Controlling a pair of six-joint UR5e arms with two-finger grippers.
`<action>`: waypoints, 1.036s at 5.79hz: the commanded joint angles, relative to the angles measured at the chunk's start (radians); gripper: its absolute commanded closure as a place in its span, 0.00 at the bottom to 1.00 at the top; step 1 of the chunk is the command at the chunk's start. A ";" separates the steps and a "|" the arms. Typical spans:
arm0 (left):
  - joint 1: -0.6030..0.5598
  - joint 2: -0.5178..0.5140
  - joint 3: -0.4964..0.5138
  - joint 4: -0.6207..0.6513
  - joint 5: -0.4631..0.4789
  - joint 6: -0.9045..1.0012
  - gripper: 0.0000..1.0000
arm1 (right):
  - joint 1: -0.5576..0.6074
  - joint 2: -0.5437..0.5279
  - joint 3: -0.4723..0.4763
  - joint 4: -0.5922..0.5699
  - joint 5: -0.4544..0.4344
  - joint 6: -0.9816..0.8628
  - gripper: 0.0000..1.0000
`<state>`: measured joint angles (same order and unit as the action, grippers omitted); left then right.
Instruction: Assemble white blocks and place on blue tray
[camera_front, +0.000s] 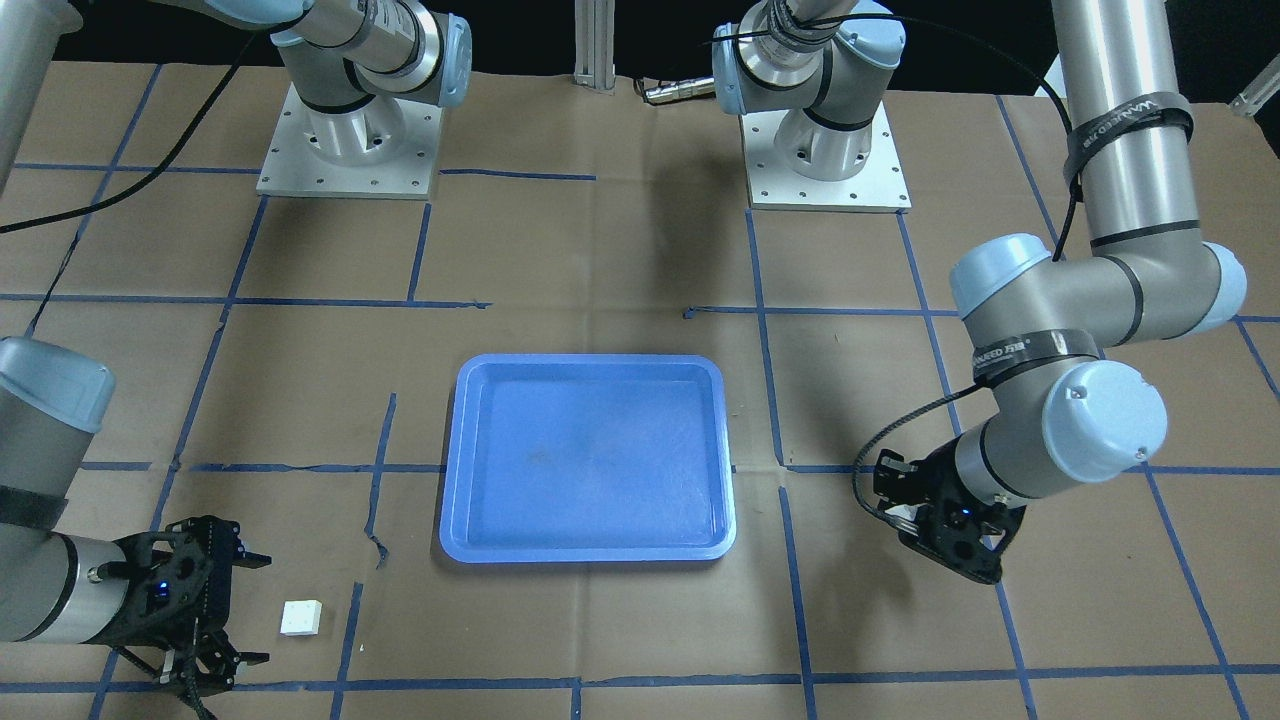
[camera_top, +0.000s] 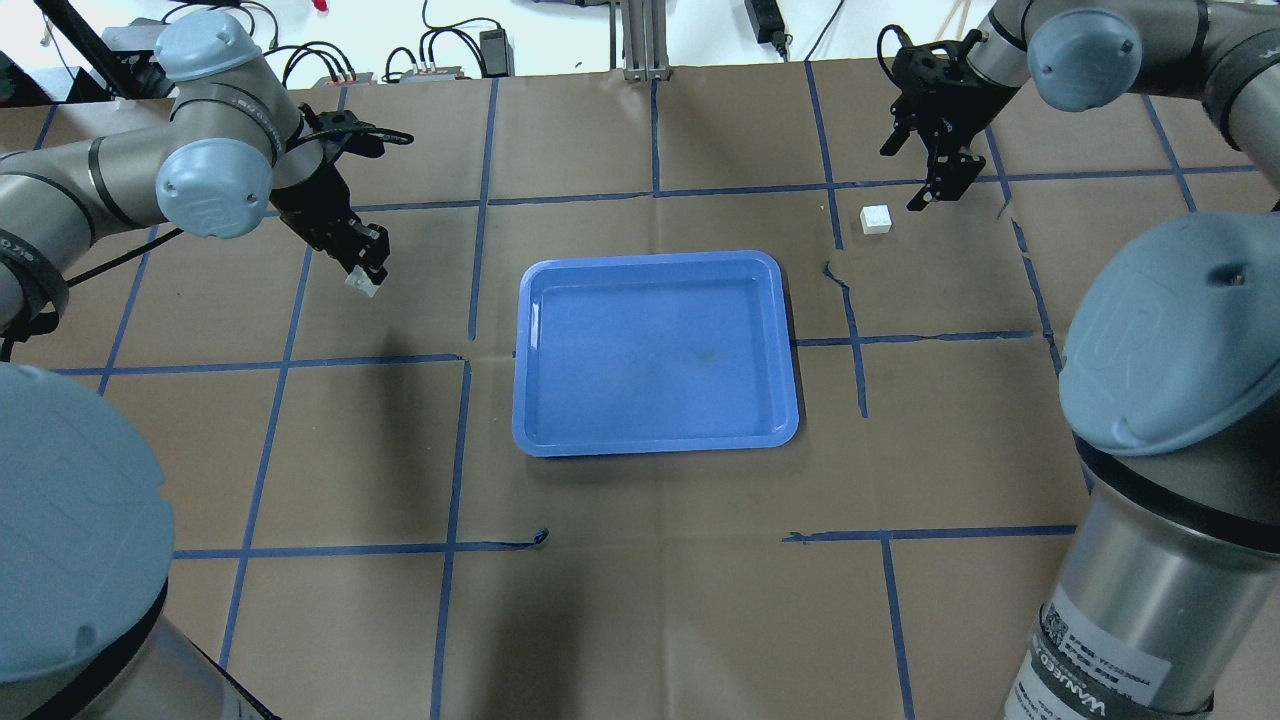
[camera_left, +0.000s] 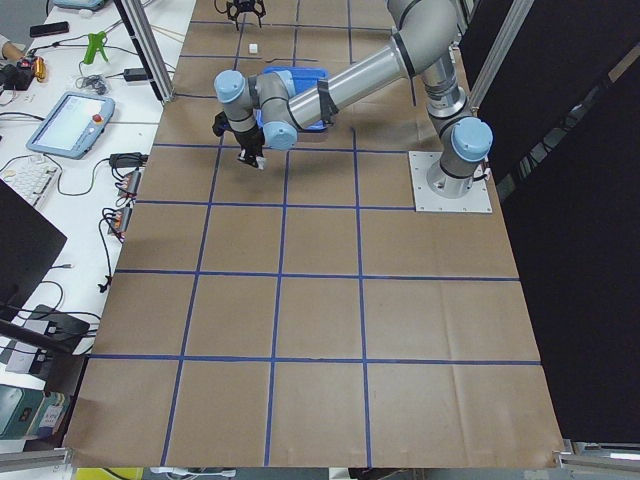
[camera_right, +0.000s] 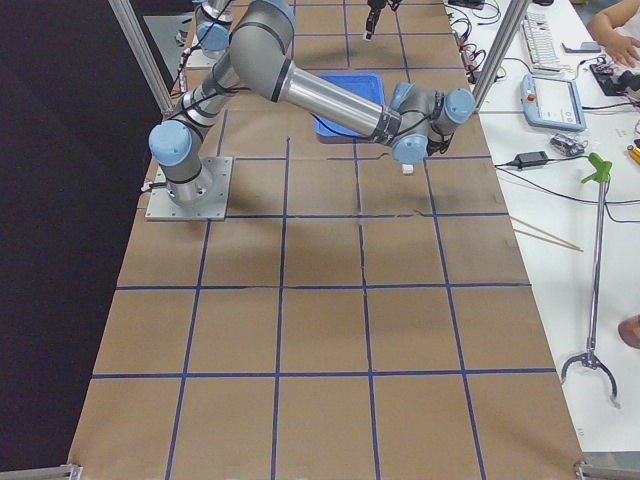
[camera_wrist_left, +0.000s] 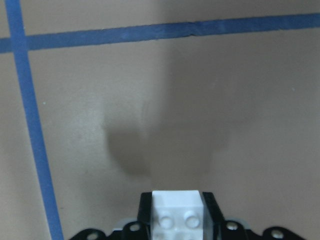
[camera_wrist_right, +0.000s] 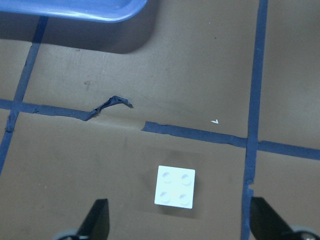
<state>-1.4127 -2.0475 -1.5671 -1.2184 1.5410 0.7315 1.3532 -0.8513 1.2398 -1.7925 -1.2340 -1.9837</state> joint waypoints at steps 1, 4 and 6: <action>-0.139 0.026 -0.014 -0.039 0.004 0.275 1.00 | -0.011 0.003 0.091 -0.098 0.050 0.006 0.00; -0.348 0.012 -0.056 0.164 0.002 0.592 1.00 | -0.014 0.015 0.115 -0.137 0.068 0.057 0.00; -0.460 -0.014 -0.065 0.192 0.010 0.545 1.00 | -0.016 0.026 0.133 -0.143 0.080 0.068 0.00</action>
<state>-1.8241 -2.0482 -1.6289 -1.0475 1.5498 1.2979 1.3386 -0.8279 1.3618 -1.9315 -1.1593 -1.9231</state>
